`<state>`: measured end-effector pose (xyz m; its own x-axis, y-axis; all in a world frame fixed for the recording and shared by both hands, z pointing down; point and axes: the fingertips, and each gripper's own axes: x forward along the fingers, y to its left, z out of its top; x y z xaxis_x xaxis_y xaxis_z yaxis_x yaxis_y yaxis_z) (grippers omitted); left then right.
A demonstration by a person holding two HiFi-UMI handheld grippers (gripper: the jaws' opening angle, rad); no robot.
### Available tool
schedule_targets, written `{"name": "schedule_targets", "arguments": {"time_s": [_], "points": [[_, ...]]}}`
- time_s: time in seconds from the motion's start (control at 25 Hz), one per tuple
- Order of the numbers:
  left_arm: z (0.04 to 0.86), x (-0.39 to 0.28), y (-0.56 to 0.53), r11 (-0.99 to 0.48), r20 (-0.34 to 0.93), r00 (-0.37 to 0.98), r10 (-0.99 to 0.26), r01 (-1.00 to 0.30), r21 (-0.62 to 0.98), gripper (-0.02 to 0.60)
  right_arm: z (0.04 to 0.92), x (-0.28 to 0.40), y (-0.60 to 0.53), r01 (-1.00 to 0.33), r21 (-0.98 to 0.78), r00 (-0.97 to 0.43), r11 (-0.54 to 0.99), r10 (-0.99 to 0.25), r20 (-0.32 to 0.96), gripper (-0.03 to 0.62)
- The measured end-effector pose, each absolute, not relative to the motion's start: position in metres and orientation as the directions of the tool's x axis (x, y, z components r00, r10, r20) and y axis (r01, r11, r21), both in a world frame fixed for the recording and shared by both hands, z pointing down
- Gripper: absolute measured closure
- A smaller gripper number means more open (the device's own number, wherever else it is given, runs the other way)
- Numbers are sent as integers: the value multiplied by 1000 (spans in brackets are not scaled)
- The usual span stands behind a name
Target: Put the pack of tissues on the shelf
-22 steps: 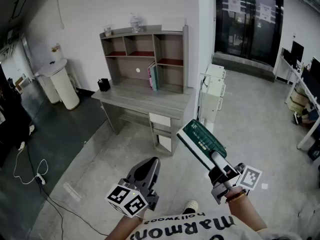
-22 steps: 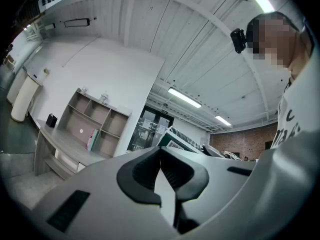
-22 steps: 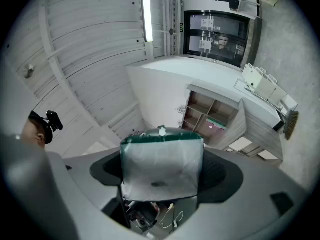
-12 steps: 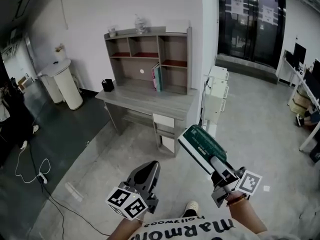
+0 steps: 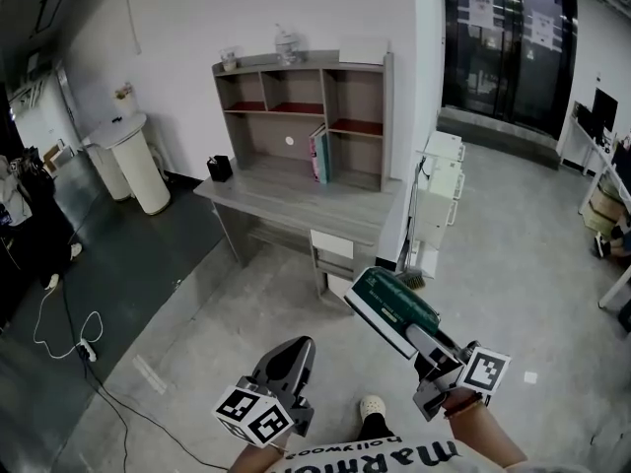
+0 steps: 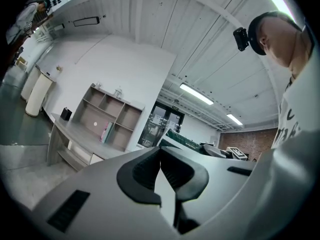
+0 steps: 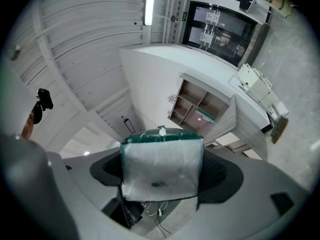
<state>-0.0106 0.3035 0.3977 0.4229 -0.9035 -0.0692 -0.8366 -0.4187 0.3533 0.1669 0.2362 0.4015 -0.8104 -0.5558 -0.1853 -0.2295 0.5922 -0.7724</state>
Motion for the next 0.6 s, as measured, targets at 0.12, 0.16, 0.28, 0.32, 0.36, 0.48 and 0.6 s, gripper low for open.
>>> {"name": "schedule_targets", "arguments": {"time_s": [0.12,0.16,0.28,0.32,0.36,0.48,0.6], "points": [[397,-19,277,-405,-70,408,-910,-845,350,565,404,163,206,-228,-780,-807,582,-562,-183,171],[395,-21,267,-400,-74,401,-913,-847,350,565,405,163,194,-227,-783,-807,579,-562,-181,171],[392,-25,233,-388,-78,387,-919,-850,357,565,405,161,157,-226,-793,-810,566,-561,-170,171],[392,-25,221,-386,-77,385,-920,-850,360,565,404,161,144,-229,-792,-812,565,-560,-165,171],[392,-25,210,-385,-77,384,-920,-850,361,565,403,161,131,-233,-789,-816,569,-556,-160,171],[385,-26,177,-380,-87,375,-923,-854,355,565,397,158,93,-242,-777,-826,581,-544,-149,171],[380,-27,150,-376,-95,366,-926,-860,346,565,389,157,63,-232,-772,-828,592,-537,-162,171]]}}
